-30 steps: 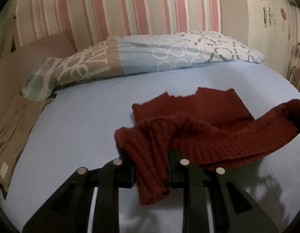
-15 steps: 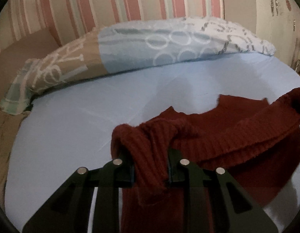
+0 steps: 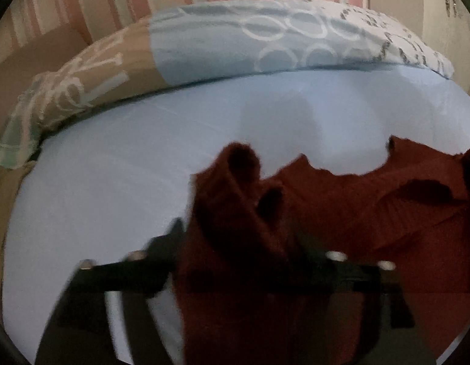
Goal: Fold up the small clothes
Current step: 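Lift the red sweater hem with both tools and carry it toward the collar, then lay the hem down over the collar with both tools and release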
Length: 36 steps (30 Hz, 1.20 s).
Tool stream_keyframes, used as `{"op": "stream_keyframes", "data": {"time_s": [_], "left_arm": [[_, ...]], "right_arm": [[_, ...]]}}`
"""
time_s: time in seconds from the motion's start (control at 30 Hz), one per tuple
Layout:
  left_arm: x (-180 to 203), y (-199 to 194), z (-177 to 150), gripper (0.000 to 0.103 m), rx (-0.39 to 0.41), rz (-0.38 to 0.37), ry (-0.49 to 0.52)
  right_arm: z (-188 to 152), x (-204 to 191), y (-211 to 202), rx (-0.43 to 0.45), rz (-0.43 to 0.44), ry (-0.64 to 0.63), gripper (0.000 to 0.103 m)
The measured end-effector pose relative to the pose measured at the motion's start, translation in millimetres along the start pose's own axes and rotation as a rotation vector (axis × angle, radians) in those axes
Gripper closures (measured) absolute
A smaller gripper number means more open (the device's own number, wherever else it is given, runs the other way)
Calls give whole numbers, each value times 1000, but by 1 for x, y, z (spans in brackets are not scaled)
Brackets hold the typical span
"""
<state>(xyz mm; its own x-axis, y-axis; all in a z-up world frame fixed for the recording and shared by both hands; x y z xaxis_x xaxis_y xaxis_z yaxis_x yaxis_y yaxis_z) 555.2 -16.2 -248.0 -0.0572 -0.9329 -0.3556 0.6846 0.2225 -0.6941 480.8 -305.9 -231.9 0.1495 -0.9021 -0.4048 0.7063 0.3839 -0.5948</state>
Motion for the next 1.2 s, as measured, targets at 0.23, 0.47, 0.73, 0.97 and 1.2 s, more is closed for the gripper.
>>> {"op": "stream_keyframes", "data": {"time_s": [0.23,0.47,0.73,0.97,1.2], "left_arm": [[-33,-40,-16,14,37,-11,-21],[8,-45,-22,14,56,-41,78],[21,11,-23,14,-55,-23,72],[5,11,-35,13,-46,-28,18],[24,-2,-6,14,1,-51,79]], "right_arm": [[10,-26,-47,95,-30,-165,16],[-4,-18,-13,-18,-40,-140,29],[4,35,40,-150,-190,-42,50],[4,77,32,-72,-10,280,59],[1,5,-9,-41,-86,-72,17]]}}
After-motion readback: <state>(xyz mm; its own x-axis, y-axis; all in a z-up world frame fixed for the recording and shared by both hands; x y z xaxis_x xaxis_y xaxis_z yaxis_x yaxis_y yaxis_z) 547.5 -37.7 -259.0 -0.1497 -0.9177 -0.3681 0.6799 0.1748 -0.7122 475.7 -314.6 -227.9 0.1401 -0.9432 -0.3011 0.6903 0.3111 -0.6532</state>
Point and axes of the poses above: each gripper's, at about its wrist camera, not at the fingertips, and y roughly the way its jaws point, x to its right, z to its top, the point moved 10 cm from there along y, roughly the way its jaws point, and after that the axes turned 15 degrees about z, right-handed, at the moved point
